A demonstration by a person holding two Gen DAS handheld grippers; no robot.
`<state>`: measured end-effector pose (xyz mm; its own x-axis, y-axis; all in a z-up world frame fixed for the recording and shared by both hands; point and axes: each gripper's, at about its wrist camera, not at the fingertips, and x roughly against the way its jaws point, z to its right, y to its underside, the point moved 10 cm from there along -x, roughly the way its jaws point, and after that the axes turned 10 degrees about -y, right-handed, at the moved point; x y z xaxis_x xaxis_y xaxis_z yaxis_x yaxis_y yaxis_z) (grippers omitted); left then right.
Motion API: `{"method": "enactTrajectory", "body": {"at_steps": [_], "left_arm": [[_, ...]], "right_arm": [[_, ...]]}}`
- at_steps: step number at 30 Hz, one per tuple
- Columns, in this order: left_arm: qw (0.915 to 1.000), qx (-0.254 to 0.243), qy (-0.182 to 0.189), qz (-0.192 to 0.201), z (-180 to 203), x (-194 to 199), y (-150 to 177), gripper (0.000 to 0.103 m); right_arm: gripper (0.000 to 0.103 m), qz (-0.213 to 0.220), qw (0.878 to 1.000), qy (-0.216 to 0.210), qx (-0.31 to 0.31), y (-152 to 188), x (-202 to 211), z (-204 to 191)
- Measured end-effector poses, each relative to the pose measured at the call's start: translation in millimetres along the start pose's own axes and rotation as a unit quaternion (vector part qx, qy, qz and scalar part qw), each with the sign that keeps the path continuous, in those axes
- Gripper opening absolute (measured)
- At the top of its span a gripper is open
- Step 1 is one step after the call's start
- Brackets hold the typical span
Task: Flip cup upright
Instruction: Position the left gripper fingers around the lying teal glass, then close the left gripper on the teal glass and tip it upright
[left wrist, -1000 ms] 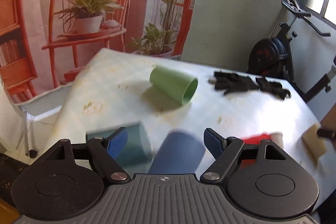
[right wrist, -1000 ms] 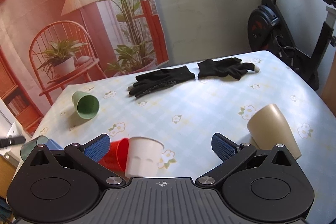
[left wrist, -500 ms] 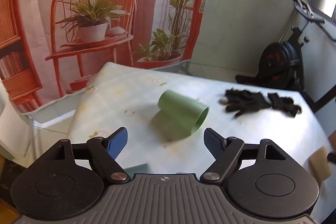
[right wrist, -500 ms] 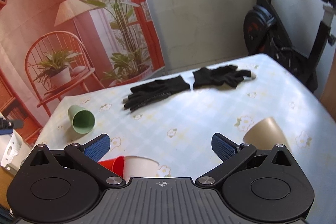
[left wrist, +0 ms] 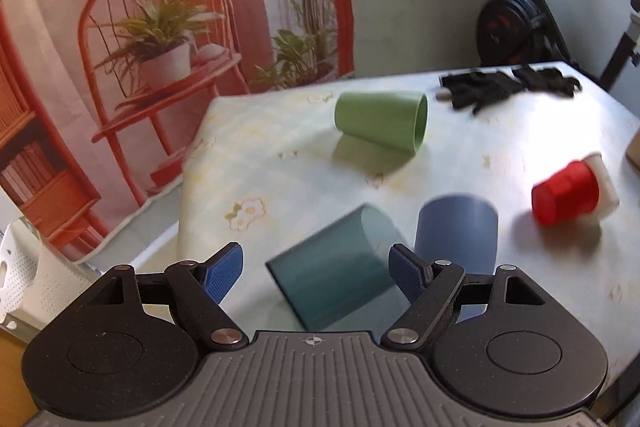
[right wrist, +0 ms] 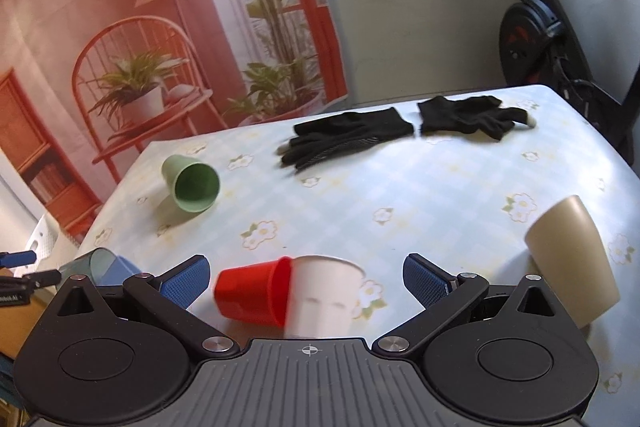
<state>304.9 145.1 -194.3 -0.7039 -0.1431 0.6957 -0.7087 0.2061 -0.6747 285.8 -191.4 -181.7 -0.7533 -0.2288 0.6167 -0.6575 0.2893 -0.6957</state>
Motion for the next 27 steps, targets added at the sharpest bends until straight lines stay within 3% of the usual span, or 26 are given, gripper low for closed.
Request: {"method": "enactTrajectory", "body": {"at_steps": [10, 16, 20, 27], "left_arm": [[0.9976, -0.061, 0.028, 0.019, 11, -12, 11, 0.082], [0.9945, -0.087, 0.049, 0.032, 12, -24, 8, 0.082], [0.9919, -0.101, 0.071, 0.028, 17, -35, 8, 0.083], [0.9934, -0.082, 0.08, 0.011, 11, -54, 5, 0.083]], "right_arm": [[0.103, -0.017, 0.999, -0.014, -0.022, -15, -25, -35], [0.103, -0.024, 0.998, 0.013, -0.054, -21, -44, -32], [0.103, -0.03, 0.997, 0.008, -0.074, -15, -49, -31], [0.103, -0.036, 0.996, 0.02, -0.078, -11, -52, -28]]}}
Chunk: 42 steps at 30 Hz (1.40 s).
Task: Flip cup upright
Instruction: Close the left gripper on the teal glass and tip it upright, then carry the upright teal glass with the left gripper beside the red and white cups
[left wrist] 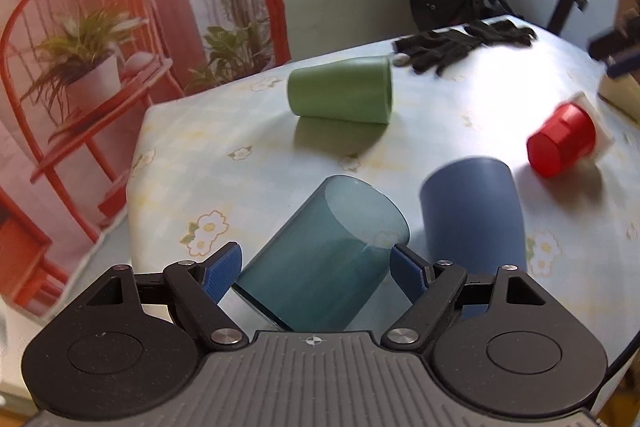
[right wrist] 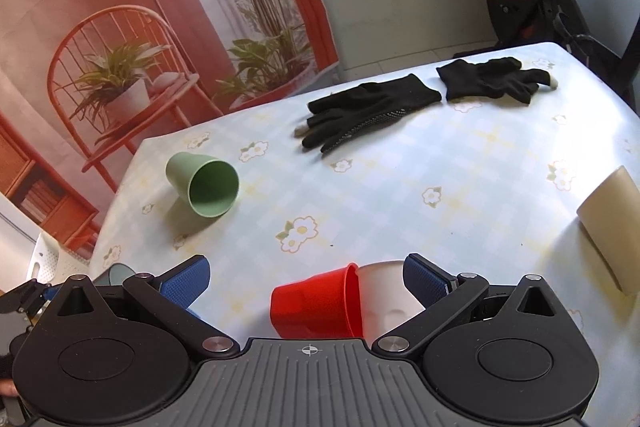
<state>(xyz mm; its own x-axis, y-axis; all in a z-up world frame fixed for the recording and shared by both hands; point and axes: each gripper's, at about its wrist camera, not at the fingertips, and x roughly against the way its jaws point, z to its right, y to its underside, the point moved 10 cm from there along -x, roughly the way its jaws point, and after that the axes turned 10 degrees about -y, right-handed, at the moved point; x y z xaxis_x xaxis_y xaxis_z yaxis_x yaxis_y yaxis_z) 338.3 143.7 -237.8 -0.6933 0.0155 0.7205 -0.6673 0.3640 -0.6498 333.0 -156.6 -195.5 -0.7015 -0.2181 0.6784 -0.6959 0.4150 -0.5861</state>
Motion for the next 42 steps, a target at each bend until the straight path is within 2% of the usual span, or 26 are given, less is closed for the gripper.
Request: {"method": "enactTrajectory", "body": {"at_steps": [3, 8, 11, 16, 19, 27, 31, 37, 42], "left_arm": [[0.9997, 0.019, 0.007, -0.013, -6, -10, -3, 0.087], [0.9976, 0.033, 0.03, -0.053, -5, -26, -4, 0.087], [0.9959, 0.028, 0.037, -0.078, -1, -34, -4, 0.081], [0.9958, 0.015, 0.03, -0.086, 3, -33, -4, 0.078], [0.9951, 0.043, 0.041, -0.079, 1, -24, -4, 0.076], [0.9899, 0.125, 0.041, -0.054, -13, 23, -15, 0.072], [0.9923, 0.111, 0.047, -0.027, 3, 45, -24, 0.072], [0.9916, 0.118, 0.039, -0.035, 19, 52, -24, 0.071], [0.9917, 0.106, 0.072, -0.012, 48, 86, -40, 0.071]], "right_arm": [[0.103, -0.004, 1.0, 0.002, 0.0, 1, -2, 1], [0.103, -0.006, 1.0, 0.001, -0.002, 2, -4, 0], [0.103, -0.008, 1.0, 0.001, -0.003, 3, -5, 1], [0.103, -0.007, 1.0, -0.001, -0.009, 4, -3, 7], [0.103, -0.002, 1.0, -0.004, -0.017, 4, 3, 13], [0.103, 0.013, 0.999, -0.013, -0.047, 10, 24, 37], [0.103, 0.022, 0.998, -0.013, -0.059, 14, 35, 53], [0.103, 0.029, 0.997, -0.026, -0.068, 18, 48, 65], [0.103, 0.049, 0.997, -0.016, -0.06, 11, 70, 81]]}}
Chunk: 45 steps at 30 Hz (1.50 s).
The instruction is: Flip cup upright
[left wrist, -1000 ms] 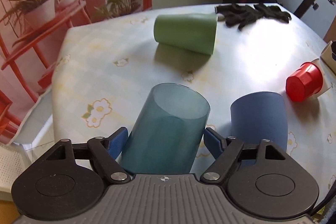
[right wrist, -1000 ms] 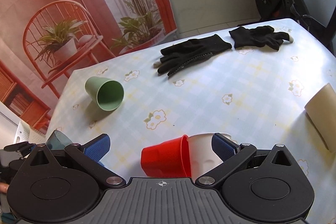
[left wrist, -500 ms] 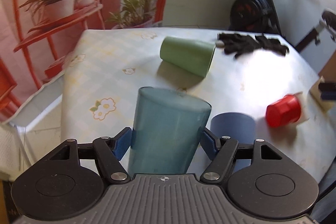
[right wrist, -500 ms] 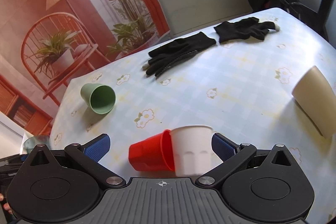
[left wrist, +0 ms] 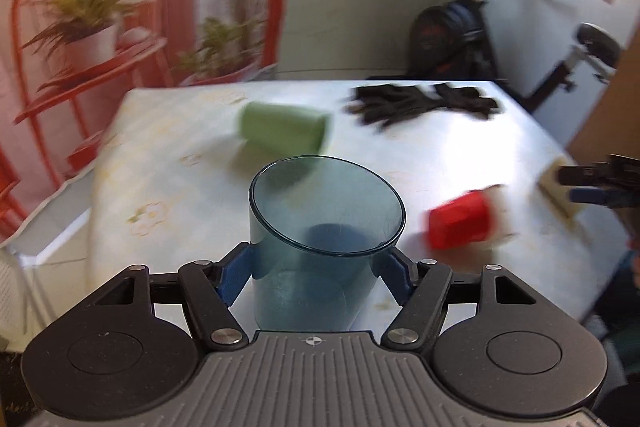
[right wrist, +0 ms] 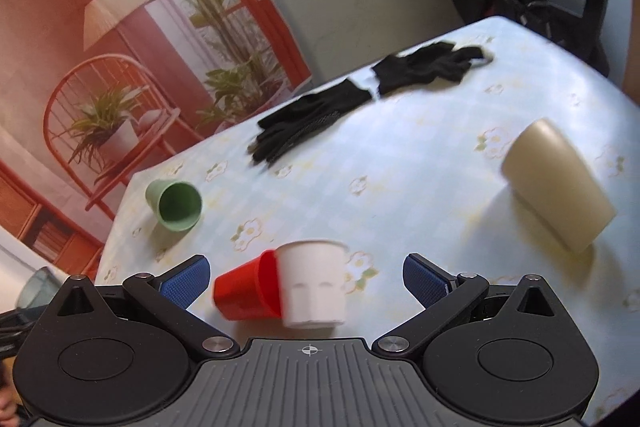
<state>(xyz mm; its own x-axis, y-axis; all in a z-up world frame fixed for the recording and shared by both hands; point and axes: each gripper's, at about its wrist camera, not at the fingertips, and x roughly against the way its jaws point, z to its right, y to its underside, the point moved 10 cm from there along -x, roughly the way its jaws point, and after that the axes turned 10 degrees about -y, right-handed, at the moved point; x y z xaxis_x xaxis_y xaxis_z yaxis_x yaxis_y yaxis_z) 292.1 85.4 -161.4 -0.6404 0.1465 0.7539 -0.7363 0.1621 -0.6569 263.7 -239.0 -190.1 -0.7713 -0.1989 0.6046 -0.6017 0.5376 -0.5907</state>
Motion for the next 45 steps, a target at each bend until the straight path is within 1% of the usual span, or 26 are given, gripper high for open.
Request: {"method": "enactTrajectory", "body": {"at_steps": [2, 4, 7, 9, 13, 16, 17, 19, 21, 22, 25, 27, 30, 32, 33, 35, 37, 39, 41, 43, 45], "left_arm": [[0.9995, -0.011, 0.03, 0.001, 29, 5, -1, 0.071], [0.9977, -0.02, 0.064, -0.009, 66, 4, 3, 0.071], [0.9921, -0.032, 0.114, -0.043, 124, -15, 18, 0.071], [0.9874, -0.042, 0.138, -0.066, 160, -31, 28, 0.071], [0.9785, -0.045, 0.17, -0.109, 219, -64, 40, 0.071], [0.972, -0.028, 0.186, -0.141, 253, -86, 44, 0.071], [0.9706, -0.016, 0.188, -0.15, 261, -93, 44, 0.072], [0.9716, 0.005, 0.184, -0.148, 273, -103, 37, 0.071], [0.9677, 0.039, 0.186, -0.166, 281, -112, 36, 0.071], [0.9682, 0.048, 0.179, -0.168, 284, -117, 36, 0.071], [0.9736, 0.053, 0.148, -0.165, 290, -130, 33, 0.07], [0.9747, 0.063, 0.135, -0.166, 291, -137, 31, 0.07], [0.9758, 0.066, 0.131, -0.162, 291, -139, 26, 0.07], [0.9752, 0.062, 0.135, -0.164, 290, -133, 20, 0.069], [0.9752, 0.063, 0.136, -0.163, 290, -133, 16, 0.071], [0.9754, 0.07, 0.142, -0.153, 285, -127, 12, 0.072], [0.9763, 0.078, 0.14, -0.145, 279, -117, 7, 0.073], [0.9794, 0.08, 0.144, -0.116, 271, -104, 1, 0.073], [0.9848, 0.076, 0.136, -0.077, 258, -86, -6, 0.073], [0.9896, 0.077, 0.114, -0.042, 240, -71, -10, 0.073], [0.9932, 0.081, 0.083, -0.013, 220, -60, -12, 0.073]], "right_arm": [[0.103, 0.005, 1.0, 0.006, 0.007, -3, 10, 9], [0.102, 0.007, 1.0, 0.013, 0.02, -6, 20, 19], [0.102, 0.009, 0.999, 0.026, 0.031, -10, 35, 38], [0.102, 0.01, 0.999, 0.032, 0.028, -11, 44, 54], [0.102, 0.013, 0.999, 0.044, 0.022, -15, 58, 84], [0.102, 0.016, 0.998, 0.054, 0.023, -19, 66, 103], [0.102, 0.017, 0.998, 0.057, 0.022, -21, 68, 109], [0.103, 0.021, 0.998, 0.06, 0.019, -24, 73, 119], [0.102, 0.023, 0.998, 0.062, 0.016, -27, 74, 129], [0.102, 0.024, 0.998, 0.063, 0.015, -29, 75, 132], [0.103, 0.027, 0.997, 0.066, 0.012, -31, 74, 139], [0.103, 0.025, 0.998, 0.065, 0.009, -29, 73, 142], [0.102, 0.018, 0.998, 0.064, 0.004, -21, 69, 145], [0.102, 0.013, 0.998, 0.061, 0.0, -17, 67, 145], [0.102, 0.011, 0.998, 0.059, -0.001, -15, 66, 145], [0.102, 0.007, 0.998, 0.059, -0.002, -10, 65, 143], [0.102, 0.002, 0.999, 0.055, -0.001, -7, 63, 140], [0.102, -0.006, 0.999, 0.047, 0.002, -1, 59, 135], [0.102, -0.017, 0.999, 0.035, 0.007, 4, 52, 127], [0.102, -0.03, 0.999, 0.019, 0.007, 11, 42, 118], [0.101, -0.047, 0.999, 0.002, -0.003, 17, 28, 112]]}}
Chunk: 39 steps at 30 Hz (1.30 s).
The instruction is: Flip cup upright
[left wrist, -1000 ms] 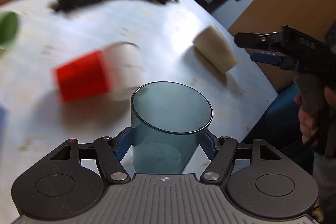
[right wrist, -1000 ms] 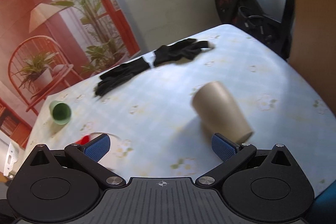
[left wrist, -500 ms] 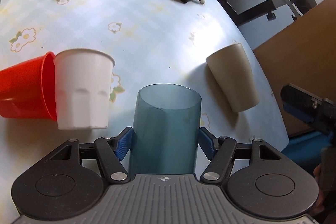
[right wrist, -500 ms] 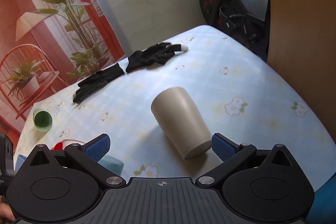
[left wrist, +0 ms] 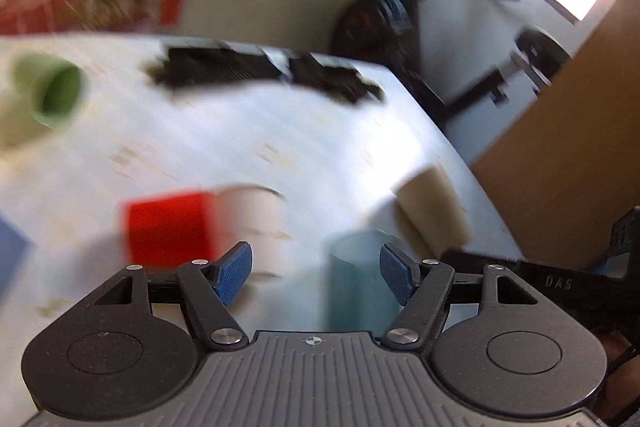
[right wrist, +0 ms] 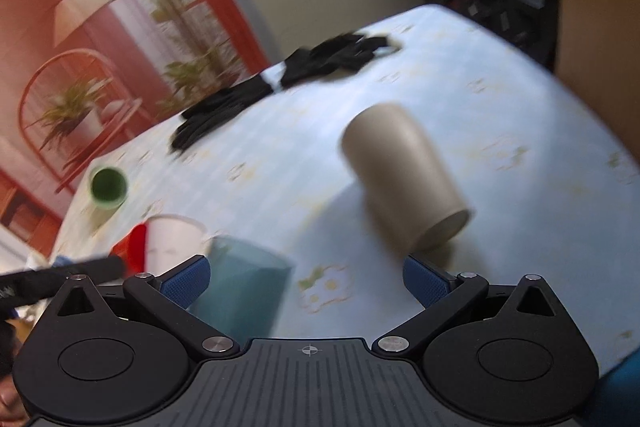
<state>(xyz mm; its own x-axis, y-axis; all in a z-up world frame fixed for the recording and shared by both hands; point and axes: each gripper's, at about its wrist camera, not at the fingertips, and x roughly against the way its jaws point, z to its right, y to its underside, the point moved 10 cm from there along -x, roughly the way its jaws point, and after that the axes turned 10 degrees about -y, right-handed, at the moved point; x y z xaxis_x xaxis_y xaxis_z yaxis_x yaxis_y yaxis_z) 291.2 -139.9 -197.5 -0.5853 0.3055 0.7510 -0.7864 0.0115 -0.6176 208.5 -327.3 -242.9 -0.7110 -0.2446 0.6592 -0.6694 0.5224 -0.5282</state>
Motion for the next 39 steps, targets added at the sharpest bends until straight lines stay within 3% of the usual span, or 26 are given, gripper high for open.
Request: {"method": "enactTrajectory", "body": {"at_steps": [3, 7, 14, 17, 28, 34, 39], "left_arm": [[0.998, 0.002, -0.046, 0.044, -28, 20, -6, 0.073], [0.988, 0.004, -0.122, 0.094, -73, 49, -10, 0.073], [0.9738, 0.052, -0.181, 0.128, -127, 78, -4, 0.073], [0.9729, 0.062, -0.188, 0.12, -134, 74, -2, 0.073], [0.9722, 0.095, -0.181, 0.114, -155, 71, 15, 0.073], [0.9693, 0.098, -0.184, 0.131, -151, 77, 16, 0.073], [0.9702, 0.092, -0.179, 0.134, -144, 76, 16, 0.073]], "right_arm": [[0.096, -0.027, 0.999, -0.026, -0.011, 6, -21, -10], [0.093, -0.056, 0.998, -0.023, -0.017, 10, -45, -15], [0.076, -0.094, 0.993, -0.049, -0.058, 15, -68, -18], [0.069, -0.106, 0.992, -0.051, -0.051, 15, -74, -27], [0.068, -0.098, 0.995, -0.014, 0.02, 21, -70, -47], [0.067, -0.033, 0.995, 0.01, 0.096, 35, -43, -66], [0.067, 0.023, 0.983, 0.041, 0.176, 40, -30, -78]]}}
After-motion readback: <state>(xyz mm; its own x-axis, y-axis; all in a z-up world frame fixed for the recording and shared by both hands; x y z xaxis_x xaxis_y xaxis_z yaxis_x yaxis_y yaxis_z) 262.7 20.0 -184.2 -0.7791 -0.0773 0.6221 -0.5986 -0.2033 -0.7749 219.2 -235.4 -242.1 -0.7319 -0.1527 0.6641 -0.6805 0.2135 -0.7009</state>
